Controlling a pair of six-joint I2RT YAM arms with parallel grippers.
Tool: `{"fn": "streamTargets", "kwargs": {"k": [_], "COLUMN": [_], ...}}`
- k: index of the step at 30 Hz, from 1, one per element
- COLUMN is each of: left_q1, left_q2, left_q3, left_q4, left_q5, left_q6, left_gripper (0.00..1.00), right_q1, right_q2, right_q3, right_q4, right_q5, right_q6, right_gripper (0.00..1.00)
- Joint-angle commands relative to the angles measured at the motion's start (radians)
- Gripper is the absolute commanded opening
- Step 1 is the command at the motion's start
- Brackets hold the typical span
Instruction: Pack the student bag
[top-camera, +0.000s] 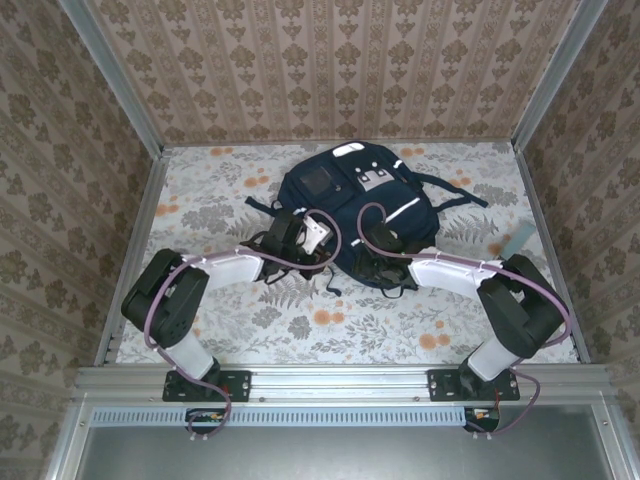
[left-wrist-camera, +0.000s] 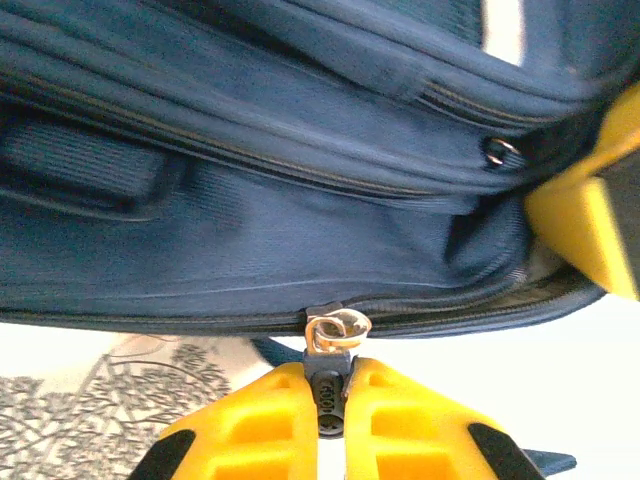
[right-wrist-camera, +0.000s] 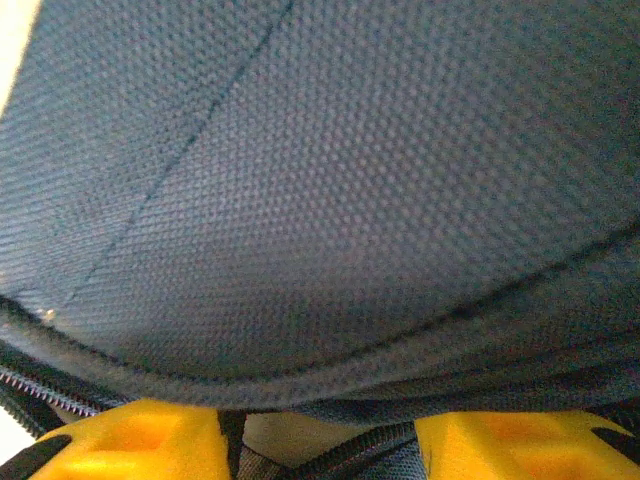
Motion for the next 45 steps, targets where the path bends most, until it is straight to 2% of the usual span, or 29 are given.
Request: {"fn": "streamTargets", "kwargs": {"k": [1,6,9,12,14,17,21,26,32,38,45], "left_q1": [-0.053,-0.120,-0.144,-0.130,-0.108,-0.070,-0.011,0.081,0.152,0.178,0.194], "left_q2": [-0.053,-0.051,-0.029,-0.049,-0.087,-0.153,-0.253,-0.335,-0.395,-0.433,-0.459], "left_q3": [-0.032,-0.049,-0.052,-0.074,-0.083,-0.097,-0.147,-0.196,-0.229,-0.254,-0.263], "left_q4": [-0.022,0.063,0.120,0.156,0.141,0.109,0.091,0.024,-0.086,-0.134,-0.147], "left_q5": [0.053,0.115,0.141,0.138,0.125,0.113,0.015,-0.157,-0.264,-0.284,-0.261], "left_q6": [-0.032,-0.096,-0.155,-0.212,-0.247,-0.288,-0.366,-0.519,-0.622,-0.653,-0.670], "left_gripper": [0.00,0.00,0.03,0.17,0.32,0.50,0.60,0.63,0.68,0.75,0.76], "right_q1": [0.029,0.035,0.033,0.024,0.016,0.013,0.045,0.183,0.309,0.324,0.323], "right_q2": [0.087,0.087,0.034,-0.075,-0.160,-0.266,-0.299,-0.218,-0.030,0.113,0.218], "right_q3": [-0.026,-0.055,-0.103,-0.155,-0.176,-0.166,-0.115,0.000,0.134,0.233,0.348], "right_q4": [0.046,0.129,0.174,0.171,0.132,0.037,-0.083,-0.182,-0.200,-0.187,-0.299], "right_q5": [-0.068,-0.090,-0.081,-0.060,-0.039,-0.013,0.011,0.125,0.221,0.282,0.415], "right_q6": [0.065,0.102,0.123,0.121,0.099,0.038,-0.018,-0.024,0.076,0.191,0.311], "right_gripper": [0.48,0.46,0.46,0.48,0.51,0.56,0.57,0.54,0.47,0.48,0.44]}}
